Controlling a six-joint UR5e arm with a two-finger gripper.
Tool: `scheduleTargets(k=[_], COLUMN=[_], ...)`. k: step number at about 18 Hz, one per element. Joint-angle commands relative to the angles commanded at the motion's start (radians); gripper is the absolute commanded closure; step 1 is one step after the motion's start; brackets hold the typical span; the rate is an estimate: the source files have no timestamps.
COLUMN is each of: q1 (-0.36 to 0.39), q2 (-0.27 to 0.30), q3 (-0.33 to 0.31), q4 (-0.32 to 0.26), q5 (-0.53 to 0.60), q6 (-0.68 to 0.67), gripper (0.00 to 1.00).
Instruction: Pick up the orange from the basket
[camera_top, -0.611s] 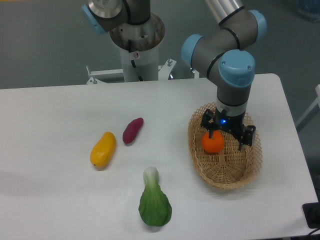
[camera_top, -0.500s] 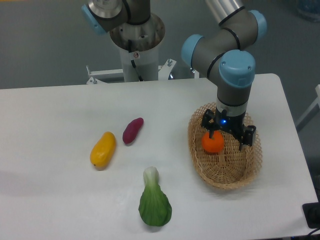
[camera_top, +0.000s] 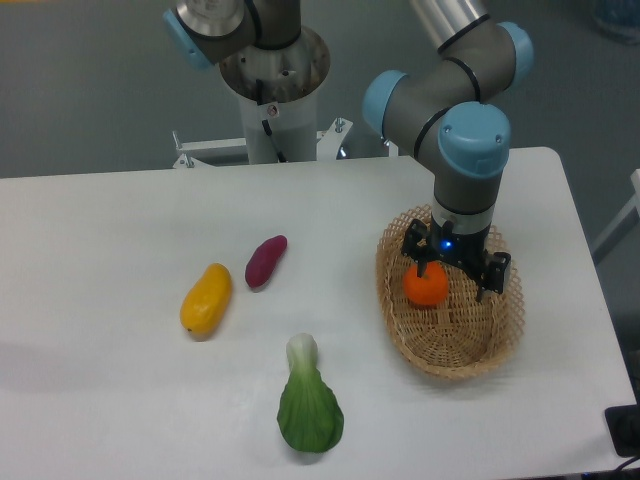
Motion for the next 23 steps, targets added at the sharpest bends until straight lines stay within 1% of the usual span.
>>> scheduleTargets(k=[4,7,9,11,12,15,16,17,19,23], q1=[-0.02,-0.028,-0.028,-0.026,-0.026,-0.015,-0.011,-0.009,-0.008,-0.009], q2=[-0.015,-0.037,-0.038,-0.037,-0.037,-0.029,-0.028,-0.022,-0.012,-0.014], q3=[-0.005,0.0,-0.009,-0.032,-0.032,-0.064,-0.074,-0.078,-0.092,-0.103], q4=[0.003,0.014,0.014,0.02,0.018,0.018,0.017,0.017,0.015,0.015], q5=[0.003,0.009,0.012,0.017,0.021,0.031,0.052,0.075,0.101,0.107], q6=[-0.071,-0.05,0.032,0.082,0.108,0.274,0.355,0.404,0.452,0.524], gripper=[0.0,0.0,0.0,0.0,0.0,0.0,0.0,0.0,0.0,0.0])
